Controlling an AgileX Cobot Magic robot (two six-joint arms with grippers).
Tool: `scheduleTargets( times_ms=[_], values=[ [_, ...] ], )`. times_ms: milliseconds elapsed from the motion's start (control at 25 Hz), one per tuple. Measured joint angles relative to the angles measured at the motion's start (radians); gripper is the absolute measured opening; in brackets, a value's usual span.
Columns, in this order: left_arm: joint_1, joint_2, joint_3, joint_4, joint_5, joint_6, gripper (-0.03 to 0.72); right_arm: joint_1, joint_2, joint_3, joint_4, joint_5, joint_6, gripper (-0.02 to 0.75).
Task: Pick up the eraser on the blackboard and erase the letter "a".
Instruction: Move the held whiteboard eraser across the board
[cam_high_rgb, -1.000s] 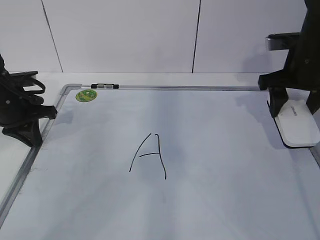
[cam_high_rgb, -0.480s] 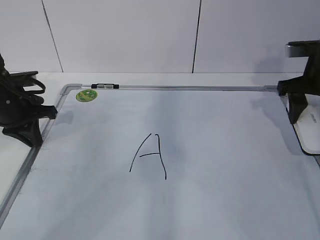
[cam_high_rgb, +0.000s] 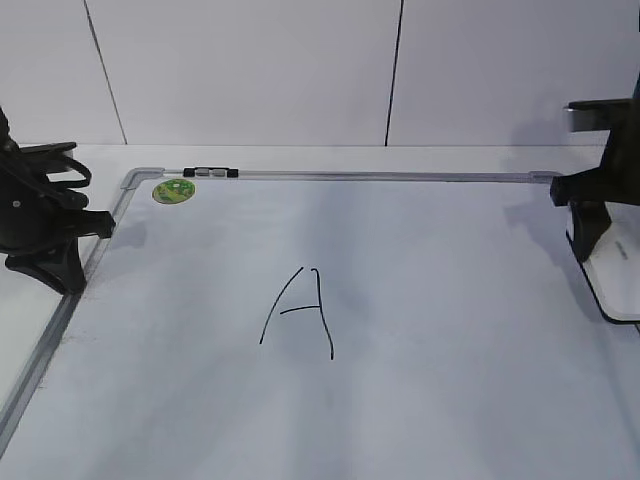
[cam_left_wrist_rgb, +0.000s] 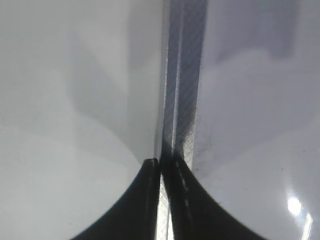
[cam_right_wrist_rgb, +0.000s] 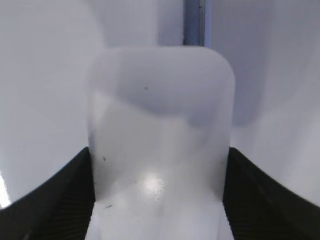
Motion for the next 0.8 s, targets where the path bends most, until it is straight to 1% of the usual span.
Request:
scheduleTargets(
  times_ms=[800],
  values=[
    [0.0, 0.0, 0.0, -0.002, 0.0, 0.0, 0.041, -0.002, 0.084, -0.038, 0.011, -0.004, -0.039, 0.543]
  ],
)
